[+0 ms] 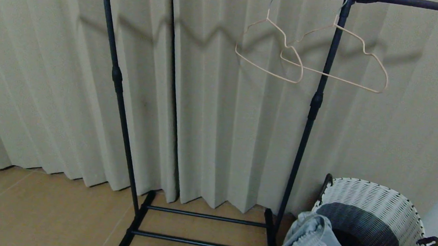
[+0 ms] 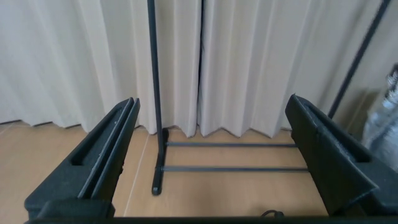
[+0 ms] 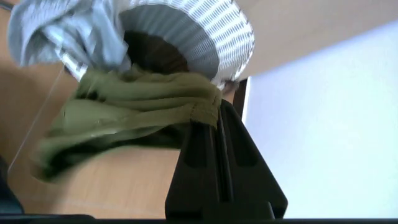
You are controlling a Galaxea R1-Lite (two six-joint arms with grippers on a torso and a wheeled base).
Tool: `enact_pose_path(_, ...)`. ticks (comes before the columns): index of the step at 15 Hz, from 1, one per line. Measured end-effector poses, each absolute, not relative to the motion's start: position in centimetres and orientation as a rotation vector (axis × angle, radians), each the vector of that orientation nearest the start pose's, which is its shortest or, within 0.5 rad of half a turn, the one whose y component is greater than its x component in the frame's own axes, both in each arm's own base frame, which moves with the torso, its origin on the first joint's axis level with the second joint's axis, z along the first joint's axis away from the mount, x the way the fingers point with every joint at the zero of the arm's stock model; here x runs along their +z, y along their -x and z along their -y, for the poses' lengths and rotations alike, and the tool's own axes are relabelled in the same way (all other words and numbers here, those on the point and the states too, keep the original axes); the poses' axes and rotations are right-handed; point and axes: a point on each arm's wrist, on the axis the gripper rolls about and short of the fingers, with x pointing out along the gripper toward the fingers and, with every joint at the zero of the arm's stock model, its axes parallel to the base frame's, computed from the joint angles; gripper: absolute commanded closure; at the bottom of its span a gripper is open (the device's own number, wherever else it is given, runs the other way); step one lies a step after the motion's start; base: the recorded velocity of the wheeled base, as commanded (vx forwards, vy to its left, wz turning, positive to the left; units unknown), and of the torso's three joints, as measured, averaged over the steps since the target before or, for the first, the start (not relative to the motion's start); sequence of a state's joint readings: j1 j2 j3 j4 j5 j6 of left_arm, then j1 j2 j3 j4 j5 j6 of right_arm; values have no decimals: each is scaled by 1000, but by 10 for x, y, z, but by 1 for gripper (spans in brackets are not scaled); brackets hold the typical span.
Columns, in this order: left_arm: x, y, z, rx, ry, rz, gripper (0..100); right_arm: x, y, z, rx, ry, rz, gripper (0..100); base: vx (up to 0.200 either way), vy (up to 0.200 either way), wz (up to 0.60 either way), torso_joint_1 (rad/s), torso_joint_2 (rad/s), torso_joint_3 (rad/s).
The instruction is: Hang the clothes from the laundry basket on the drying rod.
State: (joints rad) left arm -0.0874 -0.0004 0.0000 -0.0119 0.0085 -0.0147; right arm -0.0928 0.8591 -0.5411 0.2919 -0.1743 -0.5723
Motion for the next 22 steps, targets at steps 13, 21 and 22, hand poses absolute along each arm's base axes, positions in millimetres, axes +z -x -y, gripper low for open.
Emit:
enact_pose_path(13, 77, 23, -2, -82, 12, 11, 0, 184, -72, 10, -76, 576, -648, 100, -15, 108, 0, 2, 1, 2)
enact_pose_path(21, 77, 23, -2, -83, -30, 12, 0, 191, -86, 1, 148, 553, -529, 100, 0, 0, 0, 0, 0, 0)
enact_pose_path(22, 77, 23, -2, -86, -31, 12, 0, 195, -90, -3, 193, 556, -494, 100, 0, 0, 0, 0, 0, 0)
